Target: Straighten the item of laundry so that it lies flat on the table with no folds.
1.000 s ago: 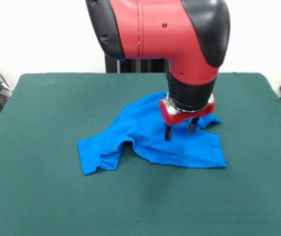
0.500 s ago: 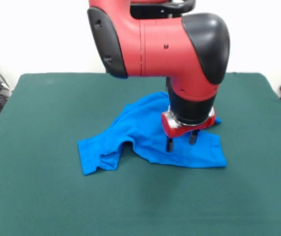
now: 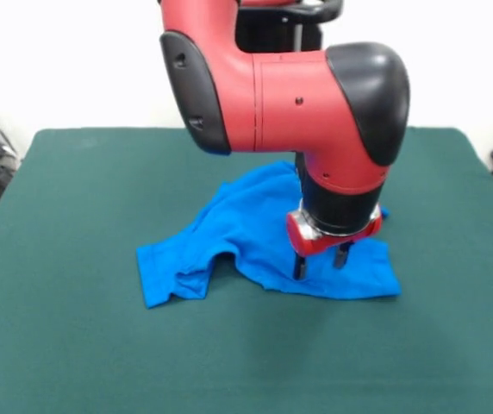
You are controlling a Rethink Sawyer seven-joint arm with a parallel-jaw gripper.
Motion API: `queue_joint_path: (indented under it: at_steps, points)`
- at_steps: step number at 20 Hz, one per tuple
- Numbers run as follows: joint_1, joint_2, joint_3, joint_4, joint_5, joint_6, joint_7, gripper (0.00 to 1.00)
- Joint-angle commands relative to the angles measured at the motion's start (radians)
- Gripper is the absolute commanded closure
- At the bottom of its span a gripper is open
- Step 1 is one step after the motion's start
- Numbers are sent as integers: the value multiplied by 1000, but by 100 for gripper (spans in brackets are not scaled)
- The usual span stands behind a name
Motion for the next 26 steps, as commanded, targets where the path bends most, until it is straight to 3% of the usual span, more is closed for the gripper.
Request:
queue_joint_path:
  at_steps: [1, 9, 26]
  points:
    - [38, 73, 52, -67, 34, -86, 171, 0]
    - [100, 152, 20, -198, 46, -44, 242, 0]
    - [182, 161, -40, -249, 97, -23, 317, 0]
